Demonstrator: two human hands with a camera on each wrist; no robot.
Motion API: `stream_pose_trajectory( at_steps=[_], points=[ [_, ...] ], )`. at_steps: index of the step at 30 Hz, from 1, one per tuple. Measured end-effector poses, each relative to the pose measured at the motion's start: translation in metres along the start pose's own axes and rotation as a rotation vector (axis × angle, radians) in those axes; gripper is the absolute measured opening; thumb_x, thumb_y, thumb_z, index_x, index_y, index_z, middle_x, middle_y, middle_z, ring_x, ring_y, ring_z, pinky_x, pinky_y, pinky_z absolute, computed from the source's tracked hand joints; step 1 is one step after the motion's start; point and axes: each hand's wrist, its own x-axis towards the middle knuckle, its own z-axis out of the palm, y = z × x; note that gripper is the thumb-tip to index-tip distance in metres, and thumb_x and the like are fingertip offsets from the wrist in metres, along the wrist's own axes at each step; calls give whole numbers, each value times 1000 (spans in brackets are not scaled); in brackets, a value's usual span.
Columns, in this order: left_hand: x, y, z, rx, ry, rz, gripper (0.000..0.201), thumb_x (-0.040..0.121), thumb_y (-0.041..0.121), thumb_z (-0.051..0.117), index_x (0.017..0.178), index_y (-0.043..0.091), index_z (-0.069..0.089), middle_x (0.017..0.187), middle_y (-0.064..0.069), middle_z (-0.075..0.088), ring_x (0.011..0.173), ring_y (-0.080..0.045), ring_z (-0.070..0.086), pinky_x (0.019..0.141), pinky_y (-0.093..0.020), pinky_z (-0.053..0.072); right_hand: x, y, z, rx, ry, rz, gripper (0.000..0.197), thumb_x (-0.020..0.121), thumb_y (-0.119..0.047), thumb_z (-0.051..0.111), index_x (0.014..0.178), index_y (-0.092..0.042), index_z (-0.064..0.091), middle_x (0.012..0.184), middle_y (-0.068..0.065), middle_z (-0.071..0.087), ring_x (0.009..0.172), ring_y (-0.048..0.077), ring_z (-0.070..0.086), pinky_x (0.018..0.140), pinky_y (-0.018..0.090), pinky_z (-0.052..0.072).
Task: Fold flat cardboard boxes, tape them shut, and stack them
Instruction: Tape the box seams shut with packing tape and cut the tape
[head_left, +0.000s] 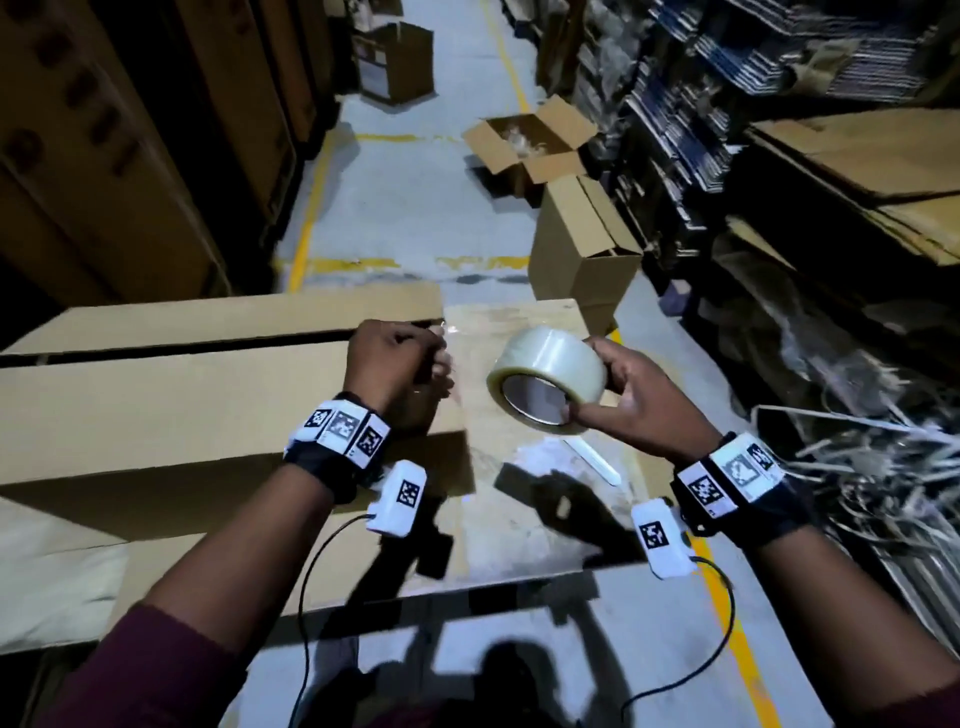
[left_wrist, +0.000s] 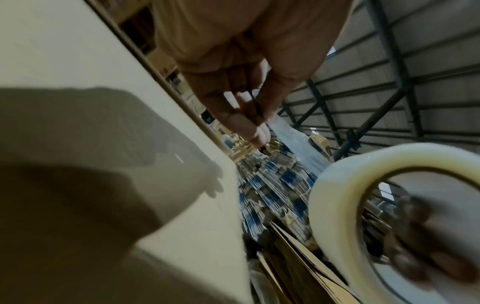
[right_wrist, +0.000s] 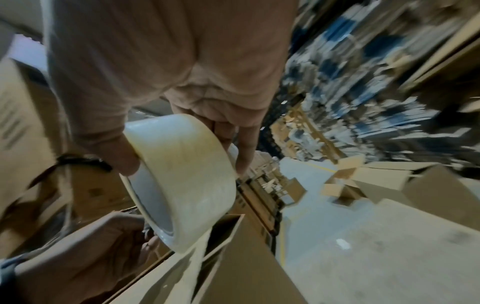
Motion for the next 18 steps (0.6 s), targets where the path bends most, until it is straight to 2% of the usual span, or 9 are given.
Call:
stream_pose_trajectory(
  at_steps=[2,4,7,9,12,14,15,16,18],
  points=[
    [6,12,-46,72,58,45,21,92,2,67,79,-14,68,58,-15,60,38,-15,55,40,-22,47,33,-29,29,-23,-59,-62,38,75,-29,78,107,-29,58,99,-5,65,95,23,66,77,44,54],
    [19,17,-102,141,126,92,29,93,9,69,77,-15,69,64,-20,64,45,-20,63,44,-25,51,72,-59,64,-29,-92,-119,38,75,-29,77,108,-30,58,99,-4,66,94,21,67,76,43,55],
    [46,11,-203,273,247,104,27,87,27,75,70,6,77,68,-14,72,62,-31,72,66,-43,61,135,-100,133,-57,-153,-206,42,74,-34,75,112,-27,59,100,-5,67,93,16,66,75,34,53],
    [63,3,-273,446,308,139,27,84,39,72,69,18,78,66,-2,73,70,-24,73,76,-41,60,175,-125,184,-109,-202,-261,48,74,-39,74,117,-23,60,105,-2,67,96,17,65,77,33,52],
    [80,-9,-361,603,391,110,31,85,51,65,74,26,78,68,10,73,78,-11,71,80,-33,57,223,-152,257,-171,-290,-307,49,78,-39,76,120,-19,58,105,-2,66,95,16,62,74,30,46],
    [91,-21,-407,597,386,26,33,88,48,65,72,21,76,68,8,73,78,-10,71,79,-29,56,246,-163,297,-211,-361,-296,45,83,-31,77,120,-16,57,104,-1,65,93,17,59,72,27,40],
    [95,-26,-421,541,371,-20,33,89,45,65,71,19,76,69,5,74,75,-14,71,76,-31,58,254,-168,313,-238,-398,-278,46,85,-31,76,122,-15,54,105,1,65,93,19,59,72,27,40],
    [99,-31,-435,448,361,-71,33,90,40,67,70,15,76,73,0,75,69,-19,71,70,-32,59,261,-172,330,-272,-438,-257,48,86,-33,74,124,-15,51,108,4,65,95,22,59,73,29,40],
    [100,-41,-449,227,355,-171,30,96,23,66,73,4,71,79,-12,70,51,-20,63,52,-25,54,268,-178,352,-338,-505,-242,53,88,-34,69,128,-12,42,110,8,64,95,27,59,72,32,40]
  ],
)
